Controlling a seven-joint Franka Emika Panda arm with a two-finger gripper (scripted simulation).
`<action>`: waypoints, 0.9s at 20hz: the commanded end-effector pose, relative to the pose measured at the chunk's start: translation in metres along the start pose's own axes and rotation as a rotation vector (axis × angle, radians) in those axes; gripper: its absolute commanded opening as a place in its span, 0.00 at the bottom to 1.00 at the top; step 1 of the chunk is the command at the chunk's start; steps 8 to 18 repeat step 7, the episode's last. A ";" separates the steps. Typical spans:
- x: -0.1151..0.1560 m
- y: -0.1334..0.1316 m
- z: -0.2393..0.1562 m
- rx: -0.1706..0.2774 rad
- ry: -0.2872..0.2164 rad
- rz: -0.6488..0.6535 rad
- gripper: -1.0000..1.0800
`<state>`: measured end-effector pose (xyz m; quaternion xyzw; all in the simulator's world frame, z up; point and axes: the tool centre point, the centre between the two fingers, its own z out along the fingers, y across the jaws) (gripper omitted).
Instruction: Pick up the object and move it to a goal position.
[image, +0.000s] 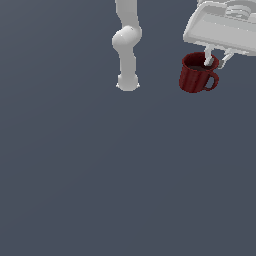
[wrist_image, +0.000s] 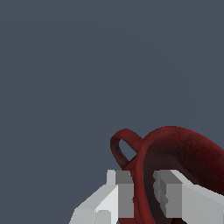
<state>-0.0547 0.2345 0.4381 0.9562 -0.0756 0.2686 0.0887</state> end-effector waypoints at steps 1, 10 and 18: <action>0.004 -0.003 -0.011 0.000 0.002 0.002 0.00; 0.007 -0.005 -0.019 -0.001 0.003 0.002 0.00; 0.007 -0.005 -0.019 -0.001 0.003 0.002 0.00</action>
